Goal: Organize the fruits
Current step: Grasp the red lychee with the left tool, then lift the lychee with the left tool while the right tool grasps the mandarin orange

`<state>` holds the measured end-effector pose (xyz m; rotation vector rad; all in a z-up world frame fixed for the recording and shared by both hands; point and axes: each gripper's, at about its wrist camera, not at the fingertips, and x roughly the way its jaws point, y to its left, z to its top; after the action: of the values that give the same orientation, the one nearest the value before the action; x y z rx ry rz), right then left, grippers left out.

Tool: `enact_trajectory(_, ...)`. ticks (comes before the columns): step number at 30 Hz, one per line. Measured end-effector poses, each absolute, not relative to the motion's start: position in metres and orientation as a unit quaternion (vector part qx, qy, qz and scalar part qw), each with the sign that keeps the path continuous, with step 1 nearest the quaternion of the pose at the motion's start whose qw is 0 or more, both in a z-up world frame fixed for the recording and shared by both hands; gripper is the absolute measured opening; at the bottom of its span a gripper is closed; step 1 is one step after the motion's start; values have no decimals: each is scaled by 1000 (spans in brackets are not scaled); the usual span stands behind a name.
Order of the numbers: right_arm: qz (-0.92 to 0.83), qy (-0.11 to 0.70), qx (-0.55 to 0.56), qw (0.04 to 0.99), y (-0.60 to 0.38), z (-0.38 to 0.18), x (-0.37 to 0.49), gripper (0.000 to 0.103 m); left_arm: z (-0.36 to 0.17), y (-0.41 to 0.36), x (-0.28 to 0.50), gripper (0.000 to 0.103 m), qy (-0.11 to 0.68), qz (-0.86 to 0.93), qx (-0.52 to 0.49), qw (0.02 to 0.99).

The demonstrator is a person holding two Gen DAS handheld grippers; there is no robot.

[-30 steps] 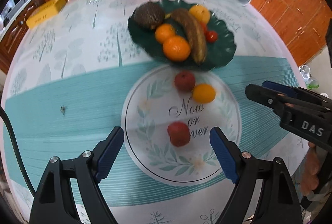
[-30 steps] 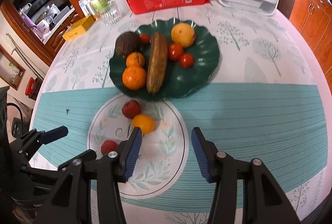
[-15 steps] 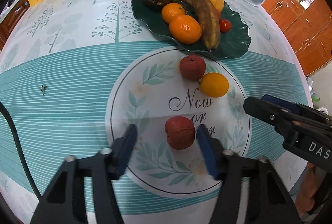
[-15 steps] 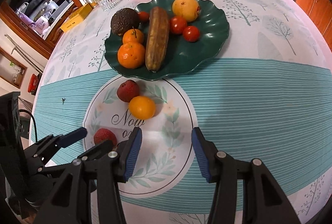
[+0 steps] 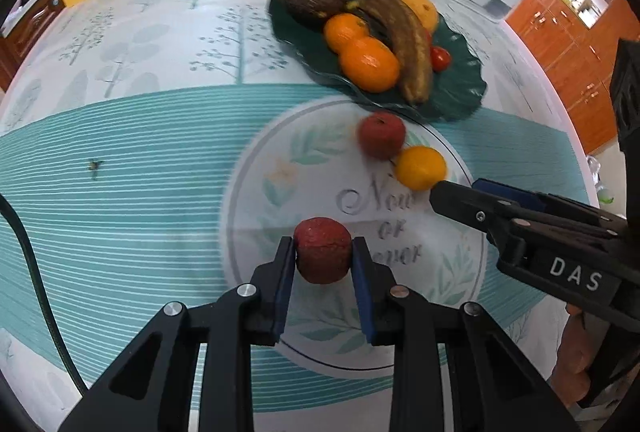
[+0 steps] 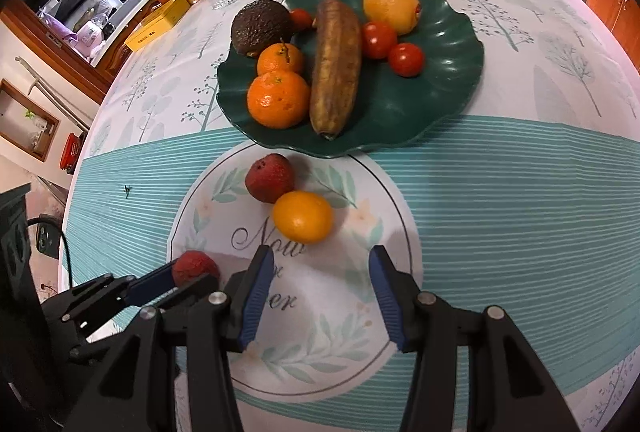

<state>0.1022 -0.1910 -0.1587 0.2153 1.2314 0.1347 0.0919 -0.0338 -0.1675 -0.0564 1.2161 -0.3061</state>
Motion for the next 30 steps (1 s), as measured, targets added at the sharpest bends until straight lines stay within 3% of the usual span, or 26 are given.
enact_trajectory(12, 63, 587, 97, 801, -175, -175, 123, 50, -164, -2, 98, 26, 566, -120, -47, 814)
enact_trajectory(15, 60, 580, 80, 809, -170, -175, 122, 45, -165, 1, 98, 26, 568, -117, -50, 813)
enact_trajectory(17, 60, 578, 73, 811, -168, -175, 122, 36, -167, -1, 100, 26, 569, -114, -51, 813)
enact_trajectory(30, 76, 570, 76, 815, -177, -157, 102, 35, -137, -6, 108, 26, 553, -134, -53, 821)
